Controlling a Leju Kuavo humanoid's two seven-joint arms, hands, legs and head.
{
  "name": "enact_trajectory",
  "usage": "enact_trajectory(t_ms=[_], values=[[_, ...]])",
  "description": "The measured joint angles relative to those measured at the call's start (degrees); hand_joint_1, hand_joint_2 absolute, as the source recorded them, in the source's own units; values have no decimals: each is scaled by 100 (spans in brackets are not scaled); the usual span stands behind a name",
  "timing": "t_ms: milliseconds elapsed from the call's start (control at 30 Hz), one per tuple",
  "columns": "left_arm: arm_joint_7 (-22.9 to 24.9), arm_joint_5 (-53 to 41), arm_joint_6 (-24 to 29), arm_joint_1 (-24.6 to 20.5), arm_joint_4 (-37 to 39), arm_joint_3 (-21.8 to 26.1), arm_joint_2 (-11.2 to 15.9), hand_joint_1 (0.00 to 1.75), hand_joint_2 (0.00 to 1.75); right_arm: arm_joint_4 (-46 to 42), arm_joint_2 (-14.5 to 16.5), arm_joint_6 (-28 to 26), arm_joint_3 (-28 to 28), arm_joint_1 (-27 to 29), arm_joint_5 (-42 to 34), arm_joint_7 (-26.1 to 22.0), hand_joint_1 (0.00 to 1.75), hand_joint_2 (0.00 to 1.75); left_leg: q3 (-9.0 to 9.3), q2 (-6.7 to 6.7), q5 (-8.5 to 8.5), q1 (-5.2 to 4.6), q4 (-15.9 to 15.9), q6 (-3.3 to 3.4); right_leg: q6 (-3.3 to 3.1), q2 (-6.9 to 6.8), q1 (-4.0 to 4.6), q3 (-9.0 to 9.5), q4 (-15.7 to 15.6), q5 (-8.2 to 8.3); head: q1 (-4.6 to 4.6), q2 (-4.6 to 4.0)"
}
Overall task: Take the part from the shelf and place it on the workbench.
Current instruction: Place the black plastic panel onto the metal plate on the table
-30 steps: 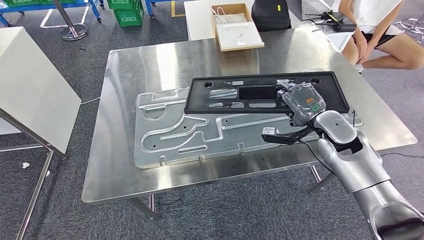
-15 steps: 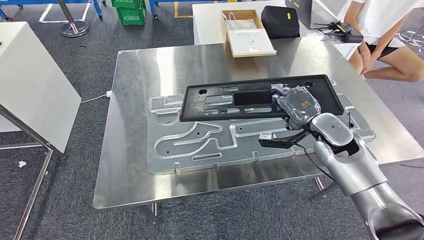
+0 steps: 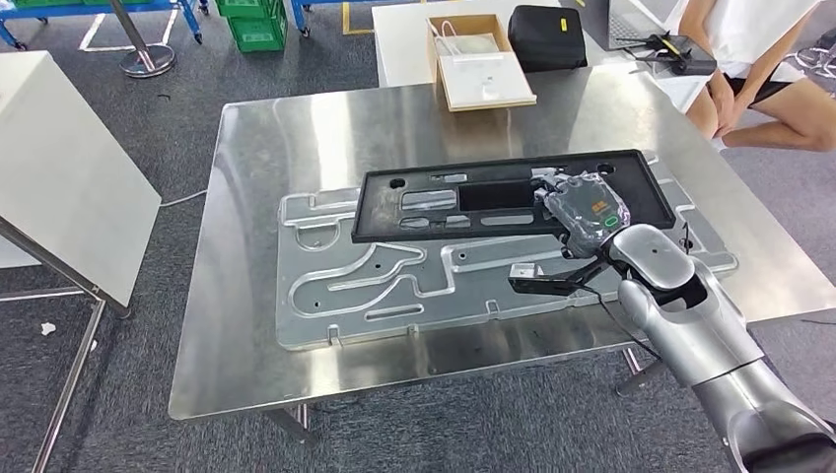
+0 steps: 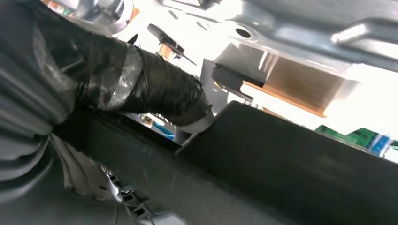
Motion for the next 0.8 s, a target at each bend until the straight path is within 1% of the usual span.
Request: enact_trajectory(t_ms=[67,233,367,400,533,800], values=[[-1,0,-4,-3,-4,1,-7,0,175,-8,0,3,2,0,-1,-1,175,175,22,-1,-3,10,-21,-32,-22,1,11,10,0,-12,-1,0],[-1,1,-5,-2,-19,16,-9,0,175,-13,0,17,5,7,-36,-15,175,175,38,-1,4,14,-48,-55,-52,1,18,12,2,-26,-1,0],[-1,-19,77,0,-20,52,-13,0,175,-46,0,19,25,57,-65,-21,175,175,41,-1,-5,26,-57,-149,-66,1,25,11,5,-35,-1,0],[0,-23,80,0,-21,63,-13,0,175,-54,0,20,33,69,-67,-21,175,175,42,0,-6,26,-59,-160,-68,1,25,11,6,-37,-1,0],[11,-81,70,-1,-21,90,-13,0,175,-64,0,36,67,88,-101,-44,0,0,41,0,-10,26,-60,-190,-69,1,25,12,6,-40,-1,0],[127,-137,56,-8,-21,105,-13,0,175,-105,0,43,116,133,-181,-107,0,0,38,0,-16,15,-48,-196,-63,0,12,20,3,-41,0,0]])
